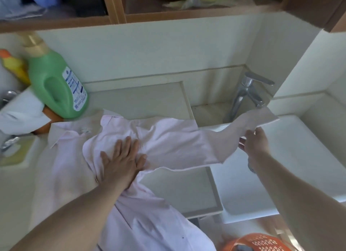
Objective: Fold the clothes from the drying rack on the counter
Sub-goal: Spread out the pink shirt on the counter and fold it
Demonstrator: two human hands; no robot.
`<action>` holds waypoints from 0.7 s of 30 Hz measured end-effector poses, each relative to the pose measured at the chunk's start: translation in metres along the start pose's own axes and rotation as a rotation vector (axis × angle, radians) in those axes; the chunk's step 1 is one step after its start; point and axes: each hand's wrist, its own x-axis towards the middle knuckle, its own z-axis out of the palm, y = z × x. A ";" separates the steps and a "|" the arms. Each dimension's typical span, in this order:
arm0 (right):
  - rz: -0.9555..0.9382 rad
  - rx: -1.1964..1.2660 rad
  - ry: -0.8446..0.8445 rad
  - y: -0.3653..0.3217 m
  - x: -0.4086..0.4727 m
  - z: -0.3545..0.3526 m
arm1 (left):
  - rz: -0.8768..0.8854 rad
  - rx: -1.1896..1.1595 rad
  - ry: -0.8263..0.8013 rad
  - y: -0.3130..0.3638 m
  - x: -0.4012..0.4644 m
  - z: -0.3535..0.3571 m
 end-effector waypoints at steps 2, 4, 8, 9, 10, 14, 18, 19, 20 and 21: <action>-0.033 -0.073 -0.001 -0.007 -0.010 0.014 | -0.025 -0.001 -0.021 -0.014 -0.005 -0.002; -0.140 -0.236 0.029 -0.015 -0.024 0.027 | -0.038 -0.014 -0.063 -0.020 -0.009 -0.007; -0.431 -0.659 0.006 -0.031 -0.066 0.057 | -0.055 -0.065 -0.105 -0.015 -0.009 -0.026; -0.481 -0.740 -0.009 -0.034 -0.077 0.066 | -0.047 -0.076 -0.075 -0.008 -0.006 -0.026; -0.535 -0.813 -0.036 -0.036 -0.090 0.077 | -0.020 -0.092 -0.015 -0.003 -0.008 -0.028; -0.700 -1.165 -0.389 -0.024 -0.133 0.119 | 0.037 -0.426 0.100 0.007 -0.017 -0.037; -0.612 -1.265 -0.640 -0.002 -0.154 0.127 | -0.241 -0.973 0.002 0.009 -0.016 -0.054; -0.615 -1.225 -0.607 0.002 -0.151 0.125 | -0.343 -1.128 -0.058 0.007 -0.015 -0.053; -0.608 -1.178 -0.562 0.005 -0.146 0.123 | -0.376 -1.178 -0.102 0.005 -0.014 -0.054; -0.591 -1.133 -0.506 0.007 -0.139 0.119 | -0.363 -1.153 -0.128 0.002 -0.012 -0.054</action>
